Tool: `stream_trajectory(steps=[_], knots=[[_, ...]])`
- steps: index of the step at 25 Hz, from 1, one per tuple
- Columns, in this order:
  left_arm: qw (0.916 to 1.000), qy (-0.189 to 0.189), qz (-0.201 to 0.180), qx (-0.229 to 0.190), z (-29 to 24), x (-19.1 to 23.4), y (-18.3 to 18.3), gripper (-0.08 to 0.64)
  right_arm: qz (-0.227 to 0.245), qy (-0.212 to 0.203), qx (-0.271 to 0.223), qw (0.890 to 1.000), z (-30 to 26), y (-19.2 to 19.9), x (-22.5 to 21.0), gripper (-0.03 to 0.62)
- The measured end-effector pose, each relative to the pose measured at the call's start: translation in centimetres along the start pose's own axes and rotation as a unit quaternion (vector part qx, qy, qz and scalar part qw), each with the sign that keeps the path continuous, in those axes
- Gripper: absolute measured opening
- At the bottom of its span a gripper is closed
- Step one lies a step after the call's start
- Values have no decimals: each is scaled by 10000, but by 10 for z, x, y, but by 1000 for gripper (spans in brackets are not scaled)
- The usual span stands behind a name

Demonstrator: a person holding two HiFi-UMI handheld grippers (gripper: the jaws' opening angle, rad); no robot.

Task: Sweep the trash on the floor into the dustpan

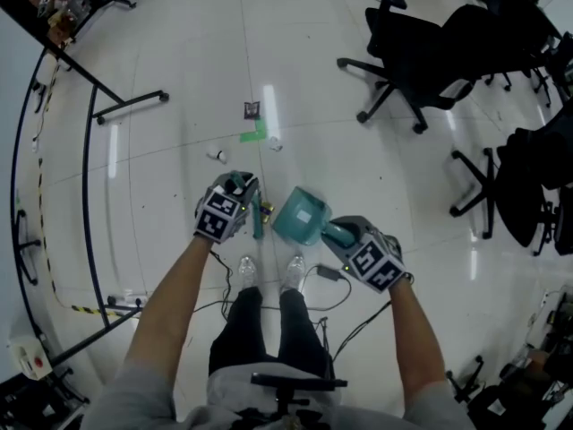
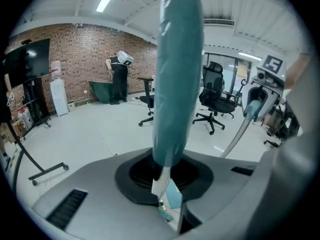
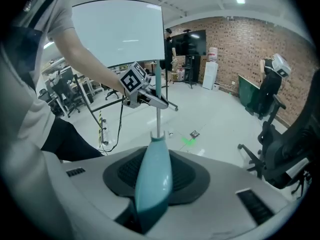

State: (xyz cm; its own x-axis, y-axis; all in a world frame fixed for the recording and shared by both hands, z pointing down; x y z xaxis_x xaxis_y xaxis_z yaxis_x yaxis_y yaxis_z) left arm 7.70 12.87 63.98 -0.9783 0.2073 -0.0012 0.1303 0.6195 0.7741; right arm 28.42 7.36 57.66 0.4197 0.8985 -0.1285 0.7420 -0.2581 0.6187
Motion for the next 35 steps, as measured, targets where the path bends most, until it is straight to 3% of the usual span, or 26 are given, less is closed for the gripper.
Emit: stream_trajectory(steps=[6, 9, 16, 19, 28, 35], knots=[[9999, 82, -94, 54, -8, -2, -5, 54, 351, -270, 20, 9990, -6, -3, -5, 114], [9997, 161, 157, 54, -12, -3, -4, 54, 371, -286, -8, 9989, -9, -7, -6, 114], [9941, 944, 449, -271, -34, -62, -26, 54, 330, -309, -16, 9990, -7, 1, -2, 114], [9918, 1102, 482, -440, -35, -77, -45, 51, 318, -303, -26, 9990, -5, 4, -4, 114], [9945, 948, 405, -197, -13, -68, -42, 46, 256, -303, -41, 9992, 0, 11, -12, 115], [9989, 378, 220, -143, 5, -14, -38, 48, 272, -324, -7, 9991, -4, 3, -17, 115]])
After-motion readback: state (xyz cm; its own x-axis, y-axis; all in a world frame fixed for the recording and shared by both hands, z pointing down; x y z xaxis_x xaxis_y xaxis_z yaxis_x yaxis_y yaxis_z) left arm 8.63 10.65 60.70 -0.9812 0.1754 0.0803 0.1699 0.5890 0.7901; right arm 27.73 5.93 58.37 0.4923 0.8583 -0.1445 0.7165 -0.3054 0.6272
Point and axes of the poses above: the fingertips, and each gripper's own axes: z backward along the fingers, x to its left, y out of its underside, the point moved 2 cm from there along z, backward along the fingers, and after that the axes turned 6 degrees about -y, right-handed, at the moved point
